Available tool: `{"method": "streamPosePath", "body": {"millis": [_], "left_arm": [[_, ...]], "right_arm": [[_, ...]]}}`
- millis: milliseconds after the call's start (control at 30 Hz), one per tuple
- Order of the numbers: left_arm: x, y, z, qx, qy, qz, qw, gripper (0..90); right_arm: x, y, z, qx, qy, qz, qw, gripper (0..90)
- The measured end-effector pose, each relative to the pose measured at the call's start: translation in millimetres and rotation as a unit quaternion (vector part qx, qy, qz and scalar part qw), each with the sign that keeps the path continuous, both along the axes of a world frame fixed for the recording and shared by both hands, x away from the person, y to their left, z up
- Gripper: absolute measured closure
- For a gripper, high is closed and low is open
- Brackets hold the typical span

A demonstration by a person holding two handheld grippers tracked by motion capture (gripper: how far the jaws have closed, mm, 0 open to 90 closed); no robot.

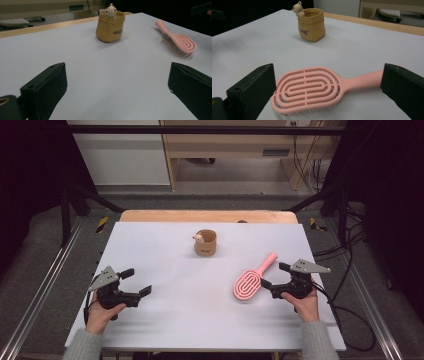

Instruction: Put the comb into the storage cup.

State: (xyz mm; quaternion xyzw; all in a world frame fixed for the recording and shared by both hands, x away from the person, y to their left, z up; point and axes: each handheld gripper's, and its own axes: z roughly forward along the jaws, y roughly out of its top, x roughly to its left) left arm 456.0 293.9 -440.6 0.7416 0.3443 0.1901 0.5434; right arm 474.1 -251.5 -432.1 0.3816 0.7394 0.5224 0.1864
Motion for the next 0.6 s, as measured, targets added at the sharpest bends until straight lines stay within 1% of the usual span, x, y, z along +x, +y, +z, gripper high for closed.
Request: {"method": "streamPosePath", "body": {"millis": [33, 267, 300, 367, 600], "left_arm": [[0.0, 0.1, 0.0, -0.001, 0.0, 0.001, 1.0, 2.4], [0.1, 0.0, -0.2, -0.001, 0.0, 0.001, 1.0, 2.4], [0.1, 0.0, -0.2, -0.001, 0.0, 0.001, 1.0, 2.4], [0.2, 0.2, -0.2, -0.001, 0.0, 0.001, 1.0, 2.4], [0.8, -0.6, -1.5, 0.002, 0.001, 0.002, 1.0, 2.5]], "right_arm": [[1.1, 1.2, 1.0, 0.0, 0.003, -0.004, 1.0, 1.1], [8.4, 3.7, 5.1, -0.009, 0.004, -0.023, 0.9997, 3.8], [8.4, 3.7, 5.1, -0.009, 0.004, -0.023, 0.9997, 3.8], [12.9, 5.7, 7.5, -0.014, 0.001, -0.031, 0.9994, 5.7], [21.0, 9.5, 11.5, -0.014, 0.007, -0.035, 0.9993, 10.9]]}}
